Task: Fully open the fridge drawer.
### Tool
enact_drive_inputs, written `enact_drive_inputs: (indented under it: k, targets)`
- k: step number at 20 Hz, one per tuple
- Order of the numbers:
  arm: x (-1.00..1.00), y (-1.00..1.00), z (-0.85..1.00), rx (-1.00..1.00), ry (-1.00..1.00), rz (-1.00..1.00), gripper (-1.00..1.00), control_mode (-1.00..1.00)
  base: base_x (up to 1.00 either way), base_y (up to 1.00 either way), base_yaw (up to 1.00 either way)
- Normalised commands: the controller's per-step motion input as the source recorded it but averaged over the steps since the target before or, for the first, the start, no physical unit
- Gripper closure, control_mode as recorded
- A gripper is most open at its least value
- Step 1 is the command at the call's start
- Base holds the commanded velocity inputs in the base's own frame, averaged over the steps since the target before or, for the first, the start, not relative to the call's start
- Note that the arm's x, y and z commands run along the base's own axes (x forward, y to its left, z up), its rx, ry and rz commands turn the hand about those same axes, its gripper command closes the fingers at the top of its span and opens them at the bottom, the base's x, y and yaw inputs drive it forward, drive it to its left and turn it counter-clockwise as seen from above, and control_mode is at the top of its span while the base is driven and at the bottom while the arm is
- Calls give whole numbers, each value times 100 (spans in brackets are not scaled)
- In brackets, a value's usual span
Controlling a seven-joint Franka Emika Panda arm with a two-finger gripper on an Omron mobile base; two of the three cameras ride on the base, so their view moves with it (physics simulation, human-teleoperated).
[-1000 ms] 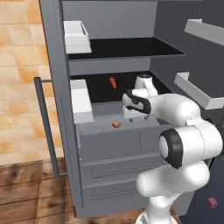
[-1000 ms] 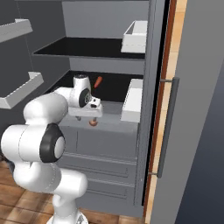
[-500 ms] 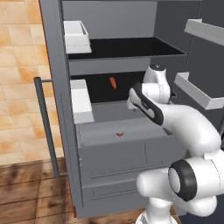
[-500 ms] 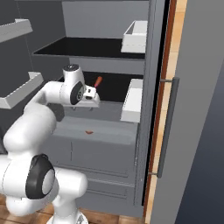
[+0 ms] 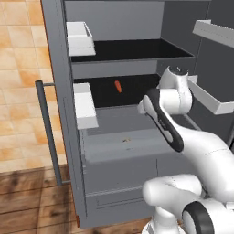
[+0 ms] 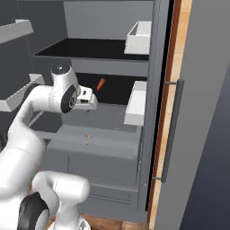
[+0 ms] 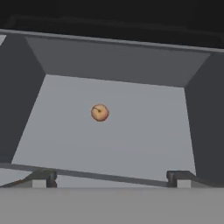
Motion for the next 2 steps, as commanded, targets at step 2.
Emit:
enact_drive_inputs:
  k: [2]
  targets:
    - [-45,1,1,0,-3,0,-100,-100,0,0,0]
